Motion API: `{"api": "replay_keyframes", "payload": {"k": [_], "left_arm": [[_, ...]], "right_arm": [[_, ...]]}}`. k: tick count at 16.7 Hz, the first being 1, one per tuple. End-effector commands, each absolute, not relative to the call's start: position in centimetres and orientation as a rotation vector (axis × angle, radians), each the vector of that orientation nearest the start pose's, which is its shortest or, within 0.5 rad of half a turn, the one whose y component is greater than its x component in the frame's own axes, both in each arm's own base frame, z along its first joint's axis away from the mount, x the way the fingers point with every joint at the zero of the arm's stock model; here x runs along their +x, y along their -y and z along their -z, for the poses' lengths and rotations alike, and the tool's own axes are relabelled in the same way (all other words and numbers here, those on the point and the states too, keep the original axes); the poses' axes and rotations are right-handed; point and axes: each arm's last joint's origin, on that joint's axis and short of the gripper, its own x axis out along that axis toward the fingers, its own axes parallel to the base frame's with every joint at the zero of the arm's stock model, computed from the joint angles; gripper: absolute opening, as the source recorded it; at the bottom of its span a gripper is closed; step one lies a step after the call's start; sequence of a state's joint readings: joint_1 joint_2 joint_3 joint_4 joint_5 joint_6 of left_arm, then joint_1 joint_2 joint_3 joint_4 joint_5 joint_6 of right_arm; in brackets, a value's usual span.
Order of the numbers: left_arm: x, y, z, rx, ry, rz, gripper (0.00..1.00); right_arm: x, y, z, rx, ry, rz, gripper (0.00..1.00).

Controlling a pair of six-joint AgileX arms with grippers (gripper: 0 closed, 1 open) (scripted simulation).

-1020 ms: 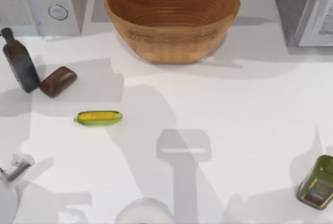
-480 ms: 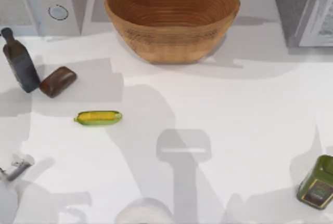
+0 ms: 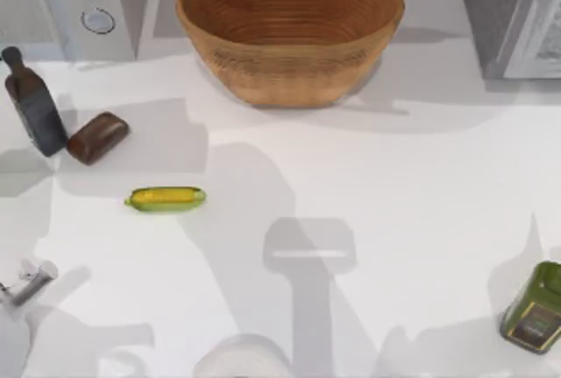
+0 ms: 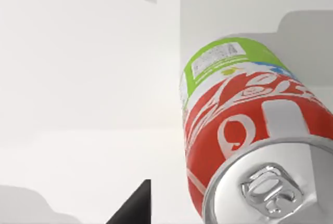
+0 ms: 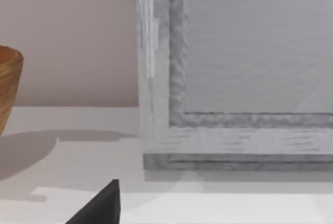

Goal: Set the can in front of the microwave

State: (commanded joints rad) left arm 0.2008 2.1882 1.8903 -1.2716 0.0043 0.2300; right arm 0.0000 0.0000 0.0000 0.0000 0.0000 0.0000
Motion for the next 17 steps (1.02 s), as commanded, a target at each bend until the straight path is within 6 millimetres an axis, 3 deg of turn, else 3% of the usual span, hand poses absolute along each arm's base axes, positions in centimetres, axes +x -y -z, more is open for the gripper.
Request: {"api": "replay_keyframes", "payload": {"k": [10,17], "left_arm": [[42.1,-9.2,-20.3,0.015,-1.578,0.017,1.00],[42.0,-9.7,-23.0,0.013,-1.587,0.008,1.00]], "right_arm": [[10.6,0.1,-16.0,0.000,0.000,0.000,1.00],[10.6,0.1,-16.0,0.000,0.000,0.000,1.00]]}}
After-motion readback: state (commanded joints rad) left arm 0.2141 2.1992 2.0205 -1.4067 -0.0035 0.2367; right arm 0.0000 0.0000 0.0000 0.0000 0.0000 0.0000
